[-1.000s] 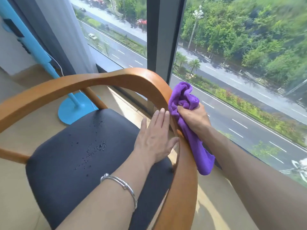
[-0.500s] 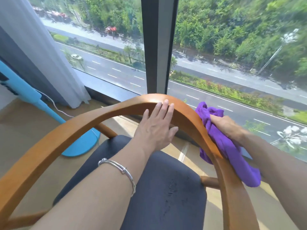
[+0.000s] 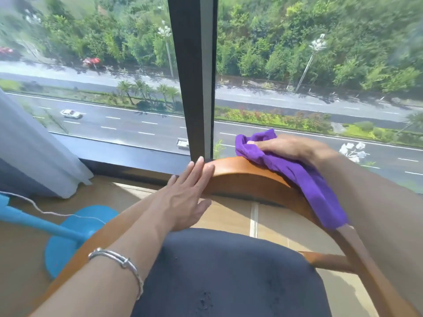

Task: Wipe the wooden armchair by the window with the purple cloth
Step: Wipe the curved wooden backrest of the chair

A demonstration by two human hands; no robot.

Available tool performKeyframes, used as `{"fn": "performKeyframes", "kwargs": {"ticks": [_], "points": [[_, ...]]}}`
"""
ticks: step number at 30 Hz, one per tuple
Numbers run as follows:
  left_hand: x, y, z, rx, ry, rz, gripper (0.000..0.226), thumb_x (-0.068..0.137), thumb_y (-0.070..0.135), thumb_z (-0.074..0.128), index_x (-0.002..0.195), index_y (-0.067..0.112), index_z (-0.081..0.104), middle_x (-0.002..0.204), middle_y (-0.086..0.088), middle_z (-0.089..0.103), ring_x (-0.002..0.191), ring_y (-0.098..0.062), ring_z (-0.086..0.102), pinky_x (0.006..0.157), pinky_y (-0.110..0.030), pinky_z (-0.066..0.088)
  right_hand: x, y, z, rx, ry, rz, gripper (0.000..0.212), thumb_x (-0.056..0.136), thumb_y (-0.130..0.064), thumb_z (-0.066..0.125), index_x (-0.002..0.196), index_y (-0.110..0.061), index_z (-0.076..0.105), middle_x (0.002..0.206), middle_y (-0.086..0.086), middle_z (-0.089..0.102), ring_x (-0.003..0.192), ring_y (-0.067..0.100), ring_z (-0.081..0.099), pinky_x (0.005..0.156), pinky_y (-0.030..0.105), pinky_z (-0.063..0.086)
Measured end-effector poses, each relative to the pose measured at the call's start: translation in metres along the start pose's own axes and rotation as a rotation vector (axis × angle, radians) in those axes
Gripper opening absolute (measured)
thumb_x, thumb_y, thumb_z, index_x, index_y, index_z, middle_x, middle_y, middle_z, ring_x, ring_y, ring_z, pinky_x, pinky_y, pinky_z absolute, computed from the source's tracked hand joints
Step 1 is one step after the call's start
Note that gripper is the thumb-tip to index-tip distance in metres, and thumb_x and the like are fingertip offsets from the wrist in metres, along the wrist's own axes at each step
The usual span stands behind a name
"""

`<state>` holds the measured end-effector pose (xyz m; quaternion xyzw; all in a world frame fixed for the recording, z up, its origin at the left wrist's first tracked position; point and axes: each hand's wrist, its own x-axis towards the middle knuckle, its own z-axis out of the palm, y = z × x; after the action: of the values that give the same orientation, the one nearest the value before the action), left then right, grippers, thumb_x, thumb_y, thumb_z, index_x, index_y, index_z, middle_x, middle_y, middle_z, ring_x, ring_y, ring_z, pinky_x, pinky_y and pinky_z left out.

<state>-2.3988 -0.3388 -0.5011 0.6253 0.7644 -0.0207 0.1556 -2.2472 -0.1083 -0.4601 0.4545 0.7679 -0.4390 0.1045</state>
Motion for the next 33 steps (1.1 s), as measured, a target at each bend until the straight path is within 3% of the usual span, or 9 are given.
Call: {"fn": "performKeyframes", "kwargs": {"ticks": [3,7,10,12,15,17,21,26,33], "points": [[-0.011,-0.019,0.008,0.018,-0.063,-0.089,0.080,0.096,0.046,0.034,0.140,0.030,-0.031,0.153,0.001,-0.028,0.144,-0.020,-0.013,0.114,-0.048,0.016,0.010,-0.035,0.009,-0.165,0.004,-0.022,0.085,0.042,-0.088,0.061,0.098,-0.025,0.070,0.097,-0.003,0.071,0.092,0.024,0.067,0.092,0.046,0.049],[-0.019,-0.024,0.025,0.057,0.040,-0.076,0.080,0.091,0.055,0.022,0.141,0.018,-0.030,0.151,-0.006,-0.028,0.144,-0.024,-0.013,0.113,-0.049,0.016,0.006,-0.046,0.012,-0.267,0.045,0.068,0.065,0.050,-0.069,0.061,0.092,-0.021,0.070,0.097,0.001,0.071,0.090,0.023,0.066,0.090,0.041,0.049],[-0.039,-0.043,0.037,0.081,0.143,0.030,0.078,0.084,0.053,0.028,0.145,0.006,0.020,0.151,-0.016,0.024,0.137,-0.029,0.031,0.101,-0.048,0.042,0.006,-0.052,0.013,-0.328,0.035,0.163,0.064,0.048,-0.063,0.056,0.094,-0.020,0.070,0.099,0.001,0.071,0.093,0.024,0.066,0.094,0.042,0.048],[-0.054,-0.060,0.049,0.116,0.174,0.125,0.072,0.085,0.050,0.033,0.140,0.004,0.038,0.147,-0.014,0.036,0.133,-0.030,0.038,0.103,-0.045,0.034,0.008,-0.062,0.017,-0.359,-0.036,0.210,0.065,0.046,-0.064,0.059,0.096,-0.023,0.070,0.099,0.002,0.072,0.093,0.024,0.067,0.095,0.043,0.048],[-0.071,-0.081,0.057,0.149,0.218,0.220,0.067,0.088,0.048,0.034,0.139,0.005,0.040,0.150,-0.010,0.031,0.138,-0.023,0.031,0.105,-0.040,0.023,0.007,-0.086,0.025,-0.447,-0.082,0.299,0.050,0.066,-0.062,0.066,0.098,-0.024,0.071,0.102,0.004,0.072,0.091,0.025,0.068,0.092,0.039,0.050],[-0.083,-0.091,0.060,0.157,0.244,0.254,0.066,0.089,0.046,0.035,0.141,0.006,0.036,0.152,-0.008,0.028,0.140,-0.021,0.027,0.107,-0.039,0.022,0.010,-0.107,0.039,-0.518,-0.097,0.317,0.037,0.077,-0.057,0.066,0.089,-0.023,0.069,0.099,0.005,0.069,0.083,0.024,0.065,0.083,0.034,0.050],[-0.097,-0.098,0.063,0.104,0.300,0.246,0.062,0.090,0.043,0.035,0.140,0.007,0.041,0.150,-0.007,0.032,0.139,-0.022,0.029,0.106,-0.039,0.024,0.027,-0.156,0.098,-0.688,-0.123,0.261,0.039,0.078,-0.059,0.063,0.082,-0.021,0.060,0.094,0.005,0.062,0.080,0.024,0.061,0.082,0.033,0.047],[-0.100,-0.098,0.063,0.120,0.313,0.235,0.055,0.098,0.038,0.023,0.137,0.006,0.045,0.147,-0.008,0.038,0.137,-0.022,0.033,0.107,-0.038,0.024,0.042,-0.191,0.195,-0.834,-0.218,0.113,0.041,0.077,-0.063,0.057,0.096,-0.026,0.057,0.106,0.001,0.057,0.094,0.027,0.054,0.084,0.034,0.043],[-0.162,-0.101,0.072,0.123,0.309,0.256,0.065,0.084,0.042,0.044,0.139,0.007,0.042,0.150,-0.007,0.033,0.139,-0.020,0.029,0.108,-0.038,0.023,0.024,-0.201,0.221,-0.927,-0.206,0.016,0.042,0.079,-0.063,0.050,0.100,-0.027,0.055,0.106,0.000,0.055,0.098,0.028,0.053,0.085,0.035,0.041]]}}
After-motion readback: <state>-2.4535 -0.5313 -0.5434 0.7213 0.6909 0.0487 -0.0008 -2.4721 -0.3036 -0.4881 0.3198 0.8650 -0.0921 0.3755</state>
